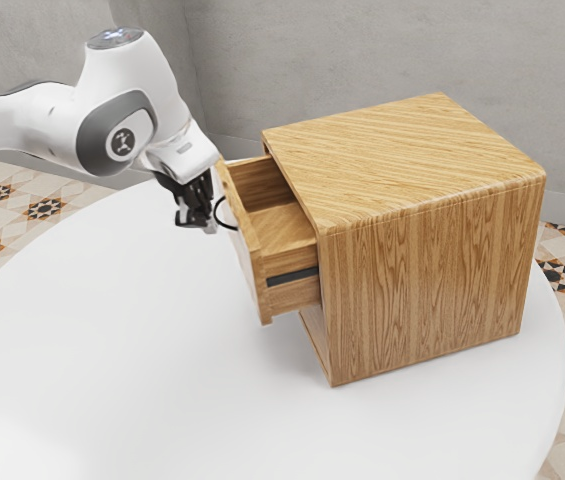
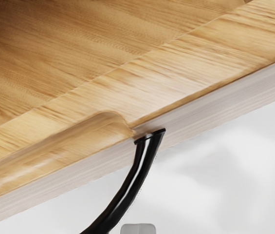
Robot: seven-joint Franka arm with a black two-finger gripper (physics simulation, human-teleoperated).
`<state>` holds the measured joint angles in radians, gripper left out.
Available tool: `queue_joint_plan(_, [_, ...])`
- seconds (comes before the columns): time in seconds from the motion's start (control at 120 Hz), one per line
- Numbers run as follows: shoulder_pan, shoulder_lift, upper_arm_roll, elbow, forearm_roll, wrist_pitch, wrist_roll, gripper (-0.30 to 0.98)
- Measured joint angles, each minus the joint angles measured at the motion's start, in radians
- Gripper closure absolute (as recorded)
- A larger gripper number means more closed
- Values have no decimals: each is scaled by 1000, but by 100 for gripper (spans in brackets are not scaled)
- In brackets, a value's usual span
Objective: Push the drawer handle with one arm to close the drawer
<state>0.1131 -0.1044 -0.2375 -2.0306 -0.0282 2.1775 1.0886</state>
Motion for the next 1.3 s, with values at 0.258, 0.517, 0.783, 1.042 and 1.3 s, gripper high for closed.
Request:
queue_joint_plan(0.258, [-20,43,1,35,5,8,-3,79])
queue_joint_plan(0.517, [-23,80,2,66,9,10,-1,79])
queue_joint_plan(0.783, [-28,118,0,106,20,10,2,79])
queue_joint_plan(1.042, [-30,154,-1,145,24,10,4,79])
queue_joint_plan(1.3, [-22,174,-15,178,22,9,6,77])
